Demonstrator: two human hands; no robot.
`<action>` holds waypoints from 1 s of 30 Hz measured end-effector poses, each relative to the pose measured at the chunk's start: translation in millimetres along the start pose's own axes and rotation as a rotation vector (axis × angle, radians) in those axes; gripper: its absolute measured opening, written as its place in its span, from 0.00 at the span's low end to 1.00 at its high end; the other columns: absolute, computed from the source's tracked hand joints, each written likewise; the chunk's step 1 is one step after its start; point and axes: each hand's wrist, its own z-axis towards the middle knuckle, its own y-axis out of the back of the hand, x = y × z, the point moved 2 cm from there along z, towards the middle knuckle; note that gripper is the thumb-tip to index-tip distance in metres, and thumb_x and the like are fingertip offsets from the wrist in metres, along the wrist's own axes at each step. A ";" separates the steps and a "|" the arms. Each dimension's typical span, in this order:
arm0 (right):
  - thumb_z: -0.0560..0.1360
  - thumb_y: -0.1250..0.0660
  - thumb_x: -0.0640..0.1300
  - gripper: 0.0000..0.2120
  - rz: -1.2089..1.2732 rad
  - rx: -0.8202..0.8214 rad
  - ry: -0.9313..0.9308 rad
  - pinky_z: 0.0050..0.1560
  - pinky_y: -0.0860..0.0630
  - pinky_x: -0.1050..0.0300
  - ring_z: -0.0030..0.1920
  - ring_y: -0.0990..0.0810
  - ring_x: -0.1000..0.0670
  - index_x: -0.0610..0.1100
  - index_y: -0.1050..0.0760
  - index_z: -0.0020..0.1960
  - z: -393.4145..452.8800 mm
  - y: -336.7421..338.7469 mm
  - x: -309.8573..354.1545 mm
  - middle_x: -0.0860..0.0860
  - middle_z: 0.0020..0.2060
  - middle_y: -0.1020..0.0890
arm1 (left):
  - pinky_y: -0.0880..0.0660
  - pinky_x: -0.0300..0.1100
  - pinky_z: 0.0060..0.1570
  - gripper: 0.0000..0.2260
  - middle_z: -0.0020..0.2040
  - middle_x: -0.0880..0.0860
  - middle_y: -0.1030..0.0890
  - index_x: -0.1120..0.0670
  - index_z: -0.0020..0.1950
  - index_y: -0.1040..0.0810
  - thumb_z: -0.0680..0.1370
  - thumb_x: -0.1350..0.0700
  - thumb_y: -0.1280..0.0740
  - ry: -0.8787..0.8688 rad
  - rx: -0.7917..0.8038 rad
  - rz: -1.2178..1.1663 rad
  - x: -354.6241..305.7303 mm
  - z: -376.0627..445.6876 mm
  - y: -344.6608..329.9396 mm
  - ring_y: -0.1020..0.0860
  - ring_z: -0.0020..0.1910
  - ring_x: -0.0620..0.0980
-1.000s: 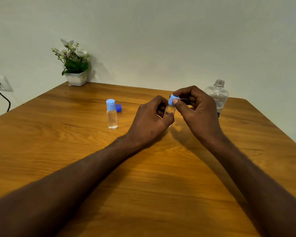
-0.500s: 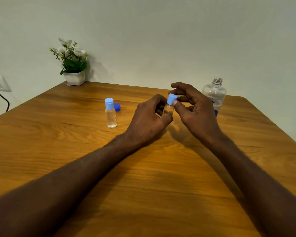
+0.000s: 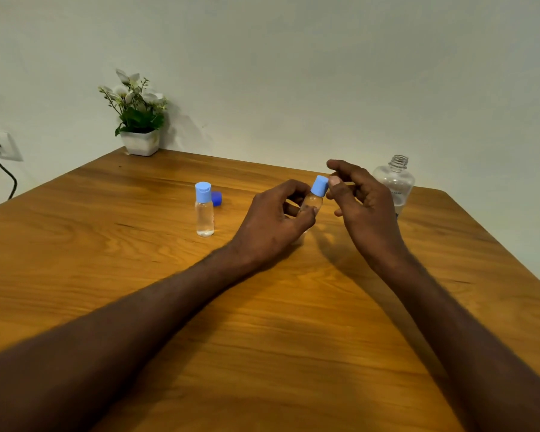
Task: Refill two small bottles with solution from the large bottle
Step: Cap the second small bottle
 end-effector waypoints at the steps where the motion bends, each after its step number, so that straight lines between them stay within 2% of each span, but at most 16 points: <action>1: 0.85 0.35 0.47 0.15 0.008 0.000 -0.012 0.59 0.18 0.40 0.61 0.18 0.50 0.49 0.22 0.70 0.1 0.1 -0.1 0.51 0.63 0.18 | 0.18 0.42 0.48 0.13 0.56 0.48 0.17 0.53 0.66 0.21 0.81 0.53 0.30 0.004 0.003 -0.002 0.1 0.0 0.3 0.17 0.52 0.46; 8: 0.83 0.32 0.47 0.11 0.026 0.004 -0.064 0.53 0.16 0.45 0.51 0.14 0.50 0.46 0.18 0.62 1.0 2.0 -1.3 0.51 0.54 0.15 | 0.16 0.49 0.49 0.11 0.55 0.49 0.16 0.53 0.64 0.20 0.82 0.53 0.31 0.031 0.015 0.011 2.2 1.3 -0.5 0.17 0.52 0.45; 11: 0.83 0.33 0.49 0.15 0.065 -0.004 -0.071 0.47 0.16 0.52 0.52 0.15 0.51 0.47 0.22 0.67 0.8 2.0 -0.4 0.51 0.53 0.16 | 0.16 0.49 0.49 0.11 0.56 0.50 0.17 0.53 0.64 0.20 0.82 0.53 0.31 0.051 0.019 -0.001 4.5 2.4 0.3 0.18 0.51 0.45; 12: 0.83 0.33 0.49 0.15 0.079 -0.002 -0.074 0.47 0.17 0.53 0.53 0.15 0.51 0.47 0.23 0.69 0.9 2.2 0.3 0.50 0.54 0.16 | 0.17 0.48 0.49 0.11 0.56 0.50 0.17 0.53 0.64 0.20 0.82 0.54 0.31 0.051 0.019 0.000 4.9 2.6 0.4 0.18 0.51 0.45; 15: 0.82 0.32 0.46 0.12 0.048 0.018 -0.065 0.57 0.17 0.43 0.56 0.16 0.48 0.47 0.19 0.64 1.4 2.0 1.3 0.48 0.57 0.16 | 0.17 0.45 0.48 0.11 0.54 0.49 0.17 0.53 0.63 0.19 0.81 0.53 0.31 0.047 0.018 -0.003 5.4 2.5 0.3 0.18 0.50 0.44; 18: 0.81 0.30 0.49 0.10 0.048 0.043 -0.084 0.57 0.18 0.37 0.53 0.16 0.43 0.46 0.19 0.59 1.1 1.0 0.9 0.45 0.53 0.16 | 0.17 0.44 0.47 0.10 0.53 0.49 0.16 0.53 0.62 0.19 0.81 0.54 0.31 0.046 0.018 -0.013 5.8 2.7 0.2 0.18 0.50 0.44; 21: 0.81 0.31 0.52 0.16 0.089 0.052 -0.108 0.52 0.17 0.44 0.51 0.16 0.44 0.47 0.23 0.65 1.0 0.7 2.0 0.45 0.54 0.17 | 0.17 0.46 0.48 0.10 0.54 0.49 0.17 0.54 0.62 0.19 0.81 0.54 0.31 0.055 0.020 -0.021 6.7 3.4 0.1 0.18 0.51 0.46; 24: 0.83 0.32 0.49 0.14 0.098 0.065 -0.089 0.44 0.19 0.55 0.46 0.16 0.52 0.48 0.21 0.66 1.0 0.9 0.8 0.50 0.53 0.17 | 0.20 0.42 0.47 0.10 0.53 0.49 0.17 0.53 0.62 0.19 0.81 0.54 0.30 0.055 0.022 -0.019 6.8 3.5 0.1 0.19 0.50 0.46; 27: 0.82 0.32 0.49 0.10 0.103 0.066 -0.097 0.42 0.20 0.54 0.42 0.17 0.53 0.46 0.20 0.60 0.3 -1.1 -3.0 0.51 0.52 0.16 | 0.21 0.40 0.46 0.10 0.52 0.48 0.17 0.54 0.61 0.19 0.81 0.55 0.31 0.044 0.026 -0.018 5.9 2.9 0.0 0.19 0.49 0.45; 30: 0.82 0.31 0.51 0.14 0.154 0.034 -0.123 0.41 0.21 0.55 0.40 0.18 0.55 0.43 0.25 0.62 0.0 -1.9 -3.5 0.48 0.53 0.17 | 0.21 0.39 0.46 0.10 0.52 0.48 0.17 0.53 0.61 0.19 0.81 0.54 0.31 0.041 0.029 -0.018 5.1 2.5 0.2 0.19 0.49 0.45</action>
